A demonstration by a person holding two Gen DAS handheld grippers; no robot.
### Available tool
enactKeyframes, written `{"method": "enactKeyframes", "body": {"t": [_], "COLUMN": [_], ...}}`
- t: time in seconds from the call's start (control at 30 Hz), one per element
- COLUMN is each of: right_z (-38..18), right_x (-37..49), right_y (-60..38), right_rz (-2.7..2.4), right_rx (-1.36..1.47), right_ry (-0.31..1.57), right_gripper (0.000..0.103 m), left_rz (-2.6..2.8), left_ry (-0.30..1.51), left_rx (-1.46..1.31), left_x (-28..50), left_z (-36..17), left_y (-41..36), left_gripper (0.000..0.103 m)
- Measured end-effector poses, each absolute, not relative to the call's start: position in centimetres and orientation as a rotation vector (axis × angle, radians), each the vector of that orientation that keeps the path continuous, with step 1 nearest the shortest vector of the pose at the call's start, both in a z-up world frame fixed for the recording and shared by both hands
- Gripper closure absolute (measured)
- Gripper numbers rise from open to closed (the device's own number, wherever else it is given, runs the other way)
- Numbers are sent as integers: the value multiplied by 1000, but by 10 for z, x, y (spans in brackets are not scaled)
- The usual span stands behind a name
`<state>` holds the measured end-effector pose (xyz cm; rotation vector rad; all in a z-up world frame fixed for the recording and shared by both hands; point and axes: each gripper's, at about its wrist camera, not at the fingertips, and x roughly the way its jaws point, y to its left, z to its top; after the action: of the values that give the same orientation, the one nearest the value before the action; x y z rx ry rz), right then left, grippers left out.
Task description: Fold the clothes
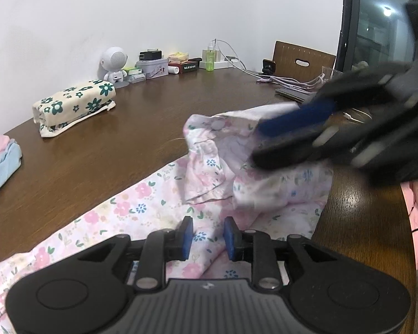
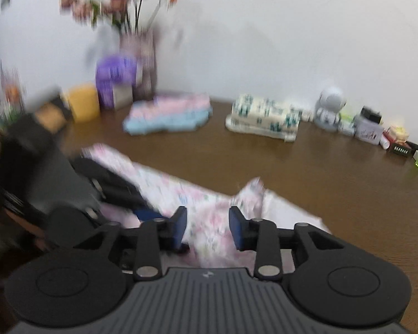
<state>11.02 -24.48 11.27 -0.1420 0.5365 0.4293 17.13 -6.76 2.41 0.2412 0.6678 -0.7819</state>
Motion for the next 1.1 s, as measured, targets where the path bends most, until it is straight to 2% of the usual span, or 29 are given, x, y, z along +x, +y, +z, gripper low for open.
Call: {"method": "enactKeyframes", "body": {"t": [0.2,0.33,0.4,0.47,0.57,0.73,0.8,0.83,0.87,0.9,1.1], "right_z": [115,98,92,87,78,59,53,51,49,48,36], "right_x": [100,106,104,102,103,109,110,111,112,113,119], "right_y": [-288,-315,-323,-333,-343,-355,-357,-358,-358,-358,-355], "right_rz": [308,310,320,318,305,336,361,372,385,392,403], "right_rx": [-83,32,67,91,95,116,123,124,125,122,90], "right_ry": [523,564,560,550,550,566,569,569,570,571,602], "right_gripper": [71,82,82,82,82,82,82,82,82,82,82], "left_rz": [-765,-785,-818,-858,-885,-872,-859,-847,-834,-831,-807], "left_ry": [666,658,669,681,676,715,748,759,770,780,818], "left_rx": [189,83,6,-38,-17,-55,-103,-106,-108,-100,-67], "left_x": [170,165,163,159,150,152,158,160,162,164,162], "left_z": [38,55,62,67,73,75,73,71,70,68,53], "left_y": [-62,-59,-62,-72,-98,-137,-146,-148,-150,-152,-132], "left_gripper": [79,78,74,65,57,54,57,63,83,92,94]}}
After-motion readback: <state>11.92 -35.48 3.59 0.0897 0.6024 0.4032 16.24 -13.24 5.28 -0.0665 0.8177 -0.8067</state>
